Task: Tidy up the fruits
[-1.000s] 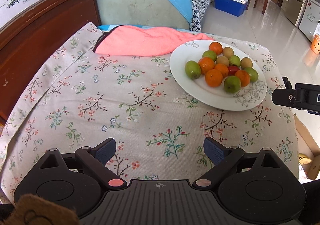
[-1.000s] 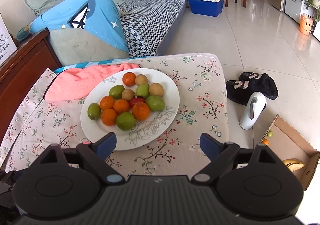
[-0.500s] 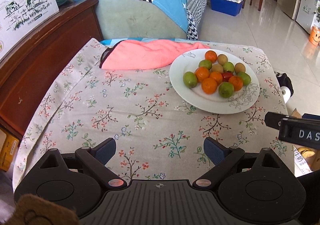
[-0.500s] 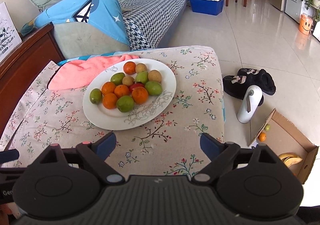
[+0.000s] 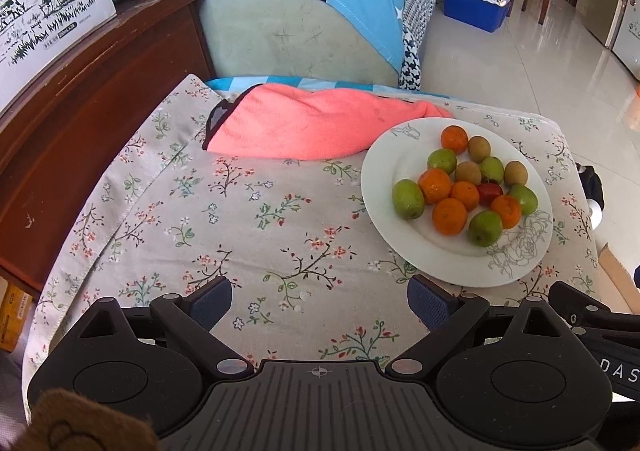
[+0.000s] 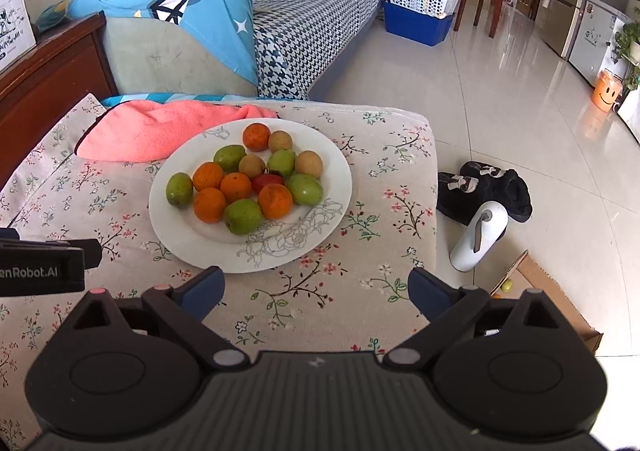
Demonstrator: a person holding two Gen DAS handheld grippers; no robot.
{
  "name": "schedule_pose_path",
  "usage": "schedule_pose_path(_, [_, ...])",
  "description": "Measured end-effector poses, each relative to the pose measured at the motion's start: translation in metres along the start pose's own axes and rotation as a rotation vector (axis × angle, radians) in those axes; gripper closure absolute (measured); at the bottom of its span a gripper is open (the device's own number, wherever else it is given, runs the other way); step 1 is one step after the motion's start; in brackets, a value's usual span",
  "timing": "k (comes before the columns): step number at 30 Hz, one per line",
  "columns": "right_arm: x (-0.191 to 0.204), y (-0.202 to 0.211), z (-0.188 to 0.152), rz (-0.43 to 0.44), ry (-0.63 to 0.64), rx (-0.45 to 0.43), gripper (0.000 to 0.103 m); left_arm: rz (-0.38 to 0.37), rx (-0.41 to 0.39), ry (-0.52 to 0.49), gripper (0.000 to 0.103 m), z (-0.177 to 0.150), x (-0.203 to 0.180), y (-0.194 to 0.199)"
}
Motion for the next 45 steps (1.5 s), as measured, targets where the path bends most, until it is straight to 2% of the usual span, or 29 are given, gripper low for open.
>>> schedule_pose_path(5, [-0.002, -0.009, 0.010, -0.024, -0.036, 0.010, 0.005, 0.021, 0.001, -0.027, 0.007, 0.003, -0.005, -0.011])
schedule_pose_path(10, [0.001, -0.017, 0.011, -0.015, -0.062, 0.030, 0.005, 0.018, 0.006, -0.004, 0.007, 0.004, -0.005, -0.017])
schedule_pose_path(17, [0.009, -0.019, 0.011, -0.031, -0.036, 0.024, 0.004, 0.013, 0.019, 0.002, 0.007, 0.002, -0.009, -0.024])
schedule_pose_path(45, [-0.003, -0.022, 0.012, -0.048, -0.083, 0.022, 0.004, 0.044, -0.010, -0.025, 0.007, 0.004, -0.021, -0.024])
Point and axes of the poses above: each gripper's, at about its wrist camera, not at the fingertips, and y roughly against the way its jaws point, x to its left, z to its top, the point moved 8 cm from there along -y, roughly the way its jaws point, and after that the axes turned 12 degrees about x, right-handed, at the moved point
